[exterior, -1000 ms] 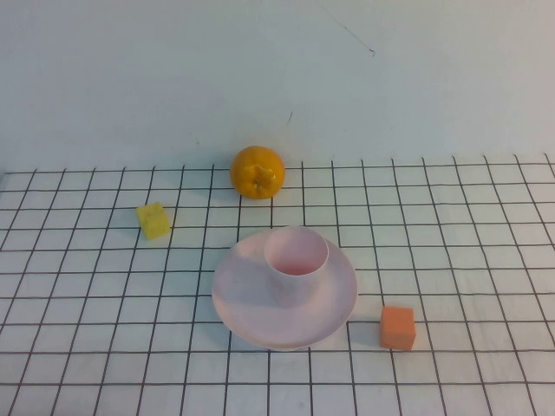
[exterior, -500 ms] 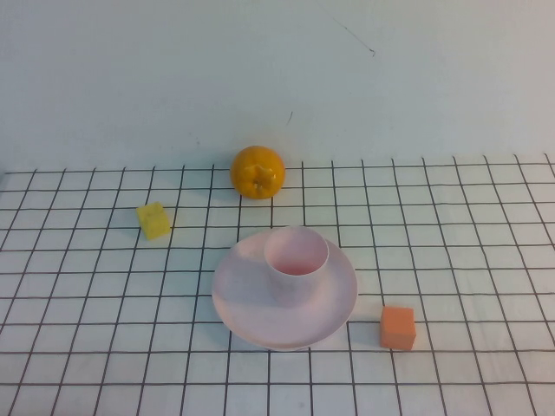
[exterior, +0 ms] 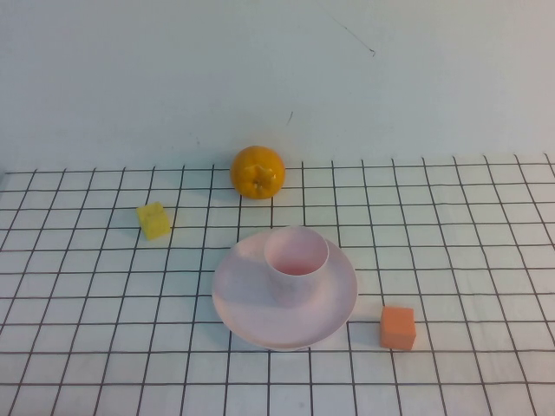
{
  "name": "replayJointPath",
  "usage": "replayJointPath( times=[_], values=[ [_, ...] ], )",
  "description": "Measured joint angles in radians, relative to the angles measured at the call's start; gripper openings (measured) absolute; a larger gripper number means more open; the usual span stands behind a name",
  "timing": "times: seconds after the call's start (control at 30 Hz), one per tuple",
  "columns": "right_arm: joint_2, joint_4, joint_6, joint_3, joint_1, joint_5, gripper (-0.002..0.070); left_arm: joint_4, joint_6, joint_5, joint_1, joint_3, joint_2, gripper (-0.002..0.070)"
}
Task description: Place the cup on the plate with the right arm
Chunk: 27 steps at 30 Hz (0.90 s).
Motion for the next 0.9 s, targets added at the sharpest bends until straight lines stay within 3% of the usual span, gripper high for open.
replayJointPath(
  times=[0.2, 0.9],
  values=[
    [0.0, 0.0, -0.023, 0.0, 0.048, 0.0, -0.0002, 0.0, 0.0, 0.0, 0.0, 0.0, 0.0, -0.0003],
    [0.0, 0.0, -0.027, 0.0, 0.038, 0.0, -0.0002, 0.0, 0.0, 0.0, 0.0, 0.0, 0.0, -0.0003]
  ],
)
